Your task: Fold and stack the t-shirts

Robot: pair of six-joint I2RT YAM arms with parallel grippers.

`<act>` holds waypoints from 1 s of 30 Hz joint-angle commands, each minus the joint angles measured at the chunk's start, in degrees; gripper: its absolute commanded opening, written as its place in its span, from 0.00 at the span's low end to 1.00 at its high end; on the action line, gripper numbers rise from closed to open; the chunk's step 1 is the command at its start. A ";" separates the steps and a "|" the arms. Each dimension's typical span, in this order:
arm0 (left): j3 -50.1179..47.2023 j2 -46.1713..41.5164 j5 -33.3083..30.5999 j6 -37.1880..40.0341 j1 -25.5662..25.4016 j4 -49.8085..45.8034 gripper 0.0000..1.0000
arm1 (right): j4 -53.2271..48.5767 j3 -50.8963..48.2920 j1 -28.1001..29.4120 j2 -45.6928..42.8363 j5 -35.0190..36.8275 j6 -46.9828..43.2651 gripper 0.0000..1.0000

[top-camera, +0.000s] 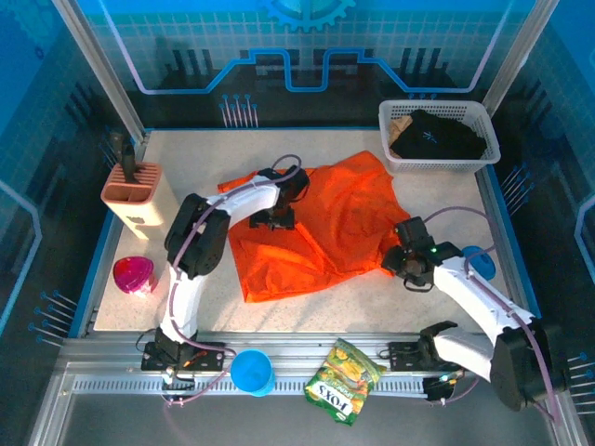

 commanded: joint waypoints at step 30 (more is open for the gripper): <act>-2.45 1.69 -9.93 -1.40 -0.13 1.23 0.70 | 11.55 9.64 -1.37 26.34 -1.03 -2.89 0.40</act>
